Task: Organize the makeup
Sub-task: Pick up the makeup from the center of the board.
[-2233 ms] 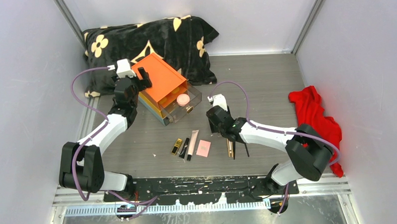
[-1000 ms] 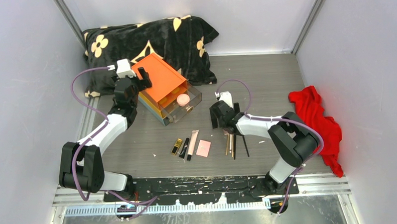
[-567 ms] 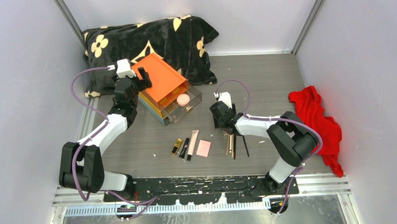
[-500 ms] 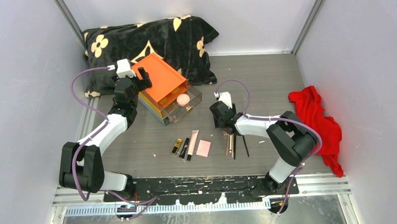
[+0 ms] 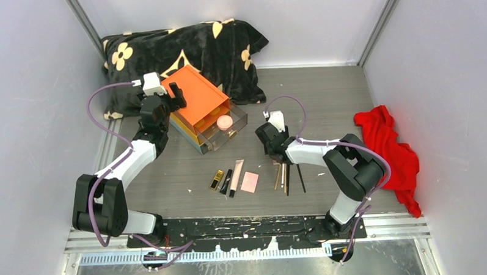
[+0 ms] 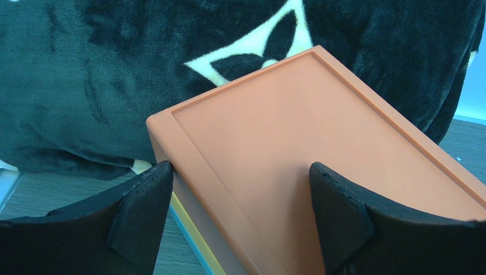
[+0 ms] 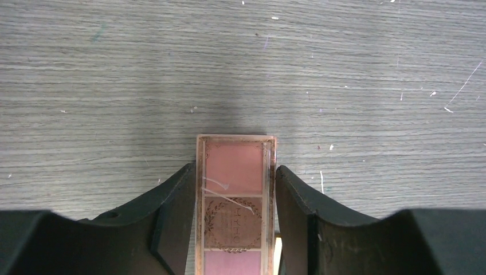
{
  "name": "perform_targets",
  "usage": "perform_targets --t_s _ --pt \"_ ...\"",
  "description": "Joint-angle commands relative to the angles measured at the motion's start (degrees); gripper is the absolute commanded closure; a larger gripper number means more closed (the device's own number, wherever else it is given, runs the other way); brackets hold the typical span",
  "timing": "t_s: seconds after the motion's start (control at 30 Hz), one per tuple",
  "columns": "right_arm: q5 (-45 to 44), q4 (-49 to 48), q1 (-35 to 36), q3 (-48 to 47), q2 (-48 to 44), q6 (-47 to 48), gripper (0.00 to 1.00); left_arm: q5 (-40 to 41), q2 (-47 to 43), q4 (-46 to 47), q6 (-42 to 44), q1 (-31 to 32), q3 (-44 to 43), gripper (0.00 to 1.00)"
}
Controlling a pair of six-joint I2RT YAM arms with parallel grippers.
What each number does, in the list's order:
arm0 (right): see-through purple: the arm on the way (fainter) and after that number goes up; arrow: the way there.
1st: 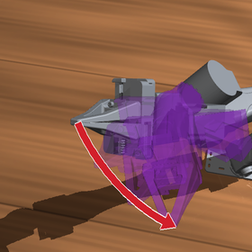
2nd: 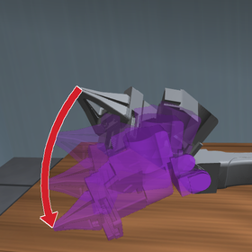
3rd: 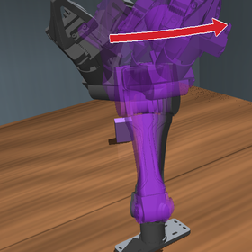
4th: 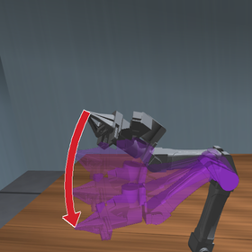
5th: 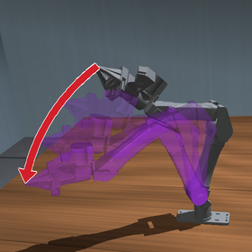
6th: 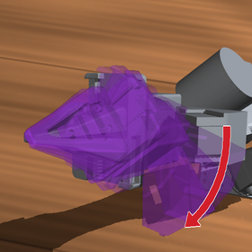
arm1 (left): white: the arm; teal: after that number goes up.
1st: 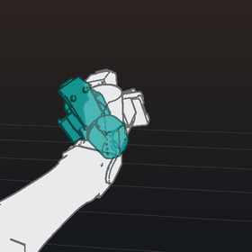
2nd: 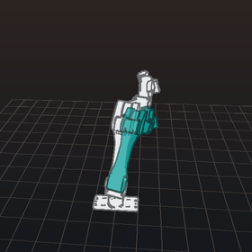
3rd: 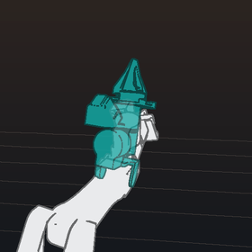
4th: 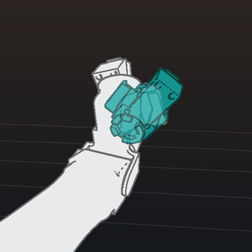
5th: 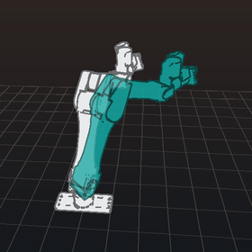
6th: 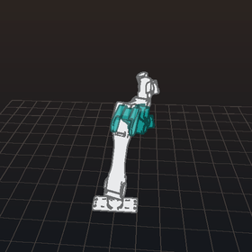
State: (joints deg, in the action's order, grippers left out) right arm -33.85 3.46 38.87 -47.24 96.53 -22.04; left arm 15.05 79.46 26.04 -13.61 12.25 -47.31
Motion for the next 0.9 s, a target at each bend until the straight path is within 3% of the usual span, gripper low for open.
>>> perform_targets --t_s 0.0,0.07,0.2,0.6,0.87 --pt "1.9 3.6 -0.7 2.4 -0.3 -0.9 0.74 -7.6 3.8 -16.1 2.9 1.4 3.8 0.16" --pt "3.0 3.5 -1.1 2.7 -0.9 -0.7 0.86 -7.7 3.8 -16.1 2.9 1.3 3.8 0.16" --pt "4.1 4.1 -1.2 2.6 -4.5 -0.6 0.91 -7.7 3.9 -16.1 2.8 1.4 3.8 0.17" --pt "4.6 13.1 -1.2 -9.5 -13.0 4.8 0.91 -7.6 3.8 -16.0 2.9 1.3 3.8 0.17" --pt "5.9 19.3 -1.3 -27.1 -11.7 10.8 0.91 -7.6 3.8 -16.1 2.8 1.3 3.8 0.16"
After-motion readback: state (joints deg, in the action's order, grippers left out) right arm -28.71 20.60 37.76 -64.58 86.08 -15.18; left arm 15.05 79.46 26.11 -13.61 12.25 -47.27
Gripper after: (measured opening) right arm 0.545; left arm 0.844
